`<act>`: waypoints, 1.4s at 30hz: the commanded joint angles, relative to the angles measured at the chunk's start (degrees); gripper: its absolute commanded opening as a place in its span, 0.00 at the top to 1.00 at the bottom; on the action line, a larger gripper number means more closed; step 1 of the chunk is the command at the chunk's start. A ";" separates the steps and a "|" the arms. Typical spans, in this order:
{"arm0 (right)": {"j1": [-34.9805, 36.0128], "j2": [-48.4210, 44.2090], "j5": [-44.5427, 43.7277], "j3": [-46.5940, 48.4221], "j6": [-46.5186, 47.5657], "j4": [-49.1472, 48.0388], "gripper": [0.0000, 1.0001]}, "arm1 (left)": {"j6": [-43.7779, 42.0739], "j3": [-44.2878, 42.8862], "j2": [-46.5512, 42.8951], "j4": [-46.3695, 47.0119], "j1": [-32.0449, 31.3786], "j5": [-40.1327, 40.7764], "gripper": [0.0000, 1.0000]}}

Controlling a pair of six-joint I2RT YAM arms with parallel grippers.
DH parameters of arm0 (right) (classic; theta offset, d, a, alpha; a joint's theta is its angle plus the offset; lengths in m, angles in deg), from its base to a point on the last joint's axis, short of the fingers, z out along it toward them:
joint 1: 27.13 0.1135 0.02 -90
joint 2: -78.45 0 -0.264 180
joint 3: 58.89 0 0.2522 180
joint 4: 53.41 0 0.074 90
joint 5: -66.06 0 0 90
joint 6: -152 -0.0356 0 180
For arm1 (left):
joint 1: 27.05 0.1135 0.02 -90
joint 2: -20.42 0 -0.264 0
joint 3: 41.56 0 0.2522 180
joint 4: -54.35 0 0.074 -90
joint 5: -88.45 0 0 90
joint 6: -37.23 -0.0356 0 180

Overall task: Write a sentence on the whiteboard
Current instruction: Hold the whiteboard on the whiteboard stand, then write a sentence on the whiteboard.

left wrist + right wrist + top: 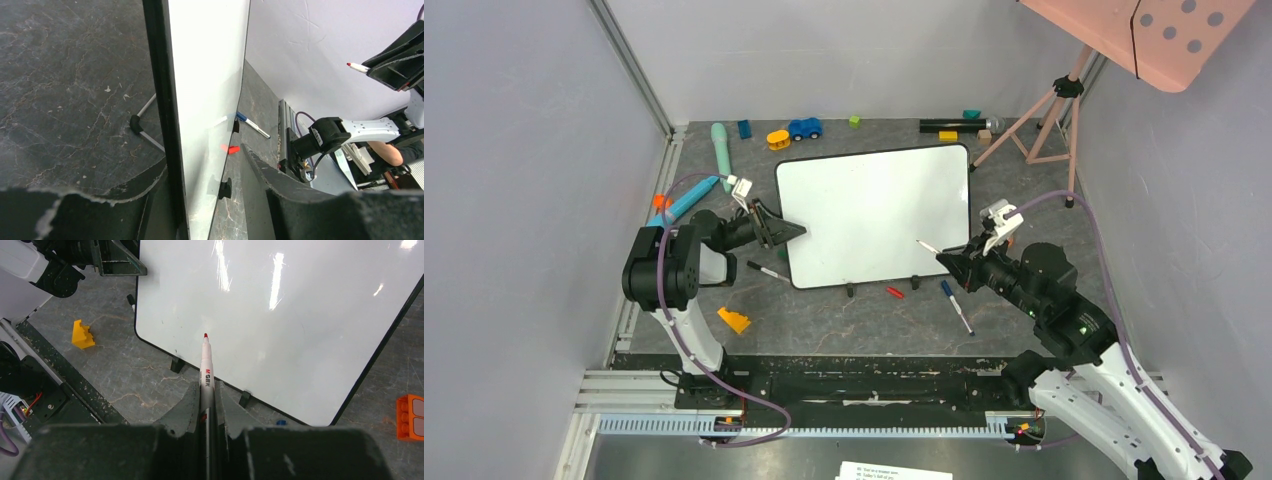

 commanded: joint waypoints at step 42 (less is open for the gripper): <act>0.06 13.30 10.90 4.58 -4.82 -13.71 1.00 | -2.34 -4.16 5.84 5.09 -3.39 -1.40 0.98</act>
